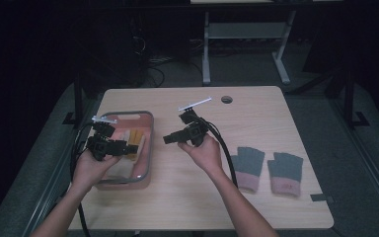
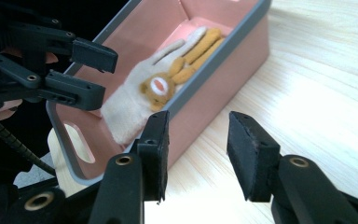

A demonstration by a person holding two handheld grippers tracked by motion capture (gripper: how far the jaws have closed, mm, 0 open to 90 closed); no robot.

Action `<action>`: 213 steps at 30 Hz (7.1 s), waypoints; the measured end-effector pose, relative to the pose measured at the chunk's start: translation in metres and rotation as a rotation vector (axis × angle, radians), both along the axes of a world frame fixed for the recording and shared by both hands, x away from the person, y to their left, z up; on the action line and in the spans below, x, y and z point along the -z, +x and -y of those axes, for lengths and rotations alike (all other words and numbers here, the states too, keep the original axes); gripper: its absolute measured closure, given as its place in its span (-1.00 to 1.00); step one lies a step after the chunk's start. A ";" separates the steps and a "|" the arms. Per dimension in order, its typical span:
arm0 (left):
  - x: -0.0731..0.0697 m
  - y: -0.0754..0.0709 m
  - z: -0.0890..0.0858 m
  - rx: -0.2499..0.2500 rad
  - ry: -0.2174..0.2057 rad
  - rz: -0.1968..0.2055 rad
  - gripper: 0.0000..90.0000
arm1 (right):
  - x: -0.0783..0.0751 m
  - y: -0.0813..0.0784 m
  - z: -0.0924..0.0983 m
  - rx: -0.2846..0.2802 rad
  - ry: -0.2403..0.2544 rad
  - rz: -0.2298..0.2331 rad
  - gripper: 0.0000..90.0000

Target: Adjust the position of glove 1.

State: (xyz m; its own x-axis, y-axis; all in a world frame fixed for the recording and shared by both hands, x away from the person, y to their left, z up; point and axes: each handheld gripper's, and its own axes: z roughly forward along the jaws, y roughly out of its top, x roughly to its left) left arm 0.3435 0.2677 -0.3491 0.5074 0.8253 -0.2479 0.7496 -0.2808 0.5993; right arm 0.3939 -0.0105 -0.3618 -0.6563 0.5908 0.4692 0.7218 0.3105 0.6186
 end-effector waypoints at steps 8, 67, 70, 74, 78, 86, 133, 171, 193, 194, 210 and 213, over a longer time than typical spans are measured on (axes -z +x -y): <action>-0.007 -0.002 0.021 0.033 -0.010 0.029 -0.21 | -0.002 -0.003 0.021 0.021 -0.031 0.015 0.17; 0.006 -0.017 0.166 0.239 -0.101 0.120 -0.58 | 0.017 -0.046 0.175 0.183 -0.235 0.053 -0.26; 0.008 -0.019 0.173 0.251 -0.110 0.118 -0.58 | 0.018 -0.050 0.182 0.195 -0.247 0.054 -0.25; 0.011 -0.020 0.182 0.272 -0.100 0.131 -0.58 | 0.022 -0.055 0.197 0.212 -0.243 0.041 -0.23; 0.014 -0.022 0.192 0.284 -0.107 0.129 -0.58 | 0.028 -0.059 0.211 0.236 -0.252 0.030 -0.20; 0.021 -0.024 0.209 0.303 -0.120 0.132 -0.58 | 0.036 -0.068 0.233 0.266 -0.285 0.027 -0.12; 0.047 -0.036 0.250 0.361 -0.123 0.112 -0.58 | 0.087 -0.100 0.300 0.372 -0.406 -0.030 0.30; 0.048 -0.033 0.238 0.339 -0.102 0.116 -0.58 | 0.042 -0.098 0.267 0.351 -0.328 0.061 0.82; 0.049 -0.030 0.233 0.328 -0.084 0.120 -0.56 | 0.046 -0.084 0.208 0.332 -0.325 0.051 0.81; 0.049 -0.030 0.233 0.329 -0.083 0.121 -0.56 | 0.047 -0.083 0.205 0.331 -0.329 0.052 0.81; 0.066 -0.028 0.241 0.328 -0.048 0.087 -0.44 | 0.061 -0.087 0.192 0.348 -0.346 0.062 0.54; 0.070 -0.028 0.246 0.332 -0.053 0.068 -0.36 | 0.055 -0.092 0.206 0.361 -0.315 0.089 0.56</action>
State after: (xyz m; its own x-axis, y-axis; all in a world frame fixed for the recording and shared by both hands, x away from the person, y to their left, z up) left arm 0.3154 0.0215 -0.4192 0.7628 0.5995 -0.2423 0.5806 -0.4701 0.6648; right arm 0.3021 -0.2162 -0.4163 -0.4129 0.8924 0.1818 0.7662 0.2324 0.5992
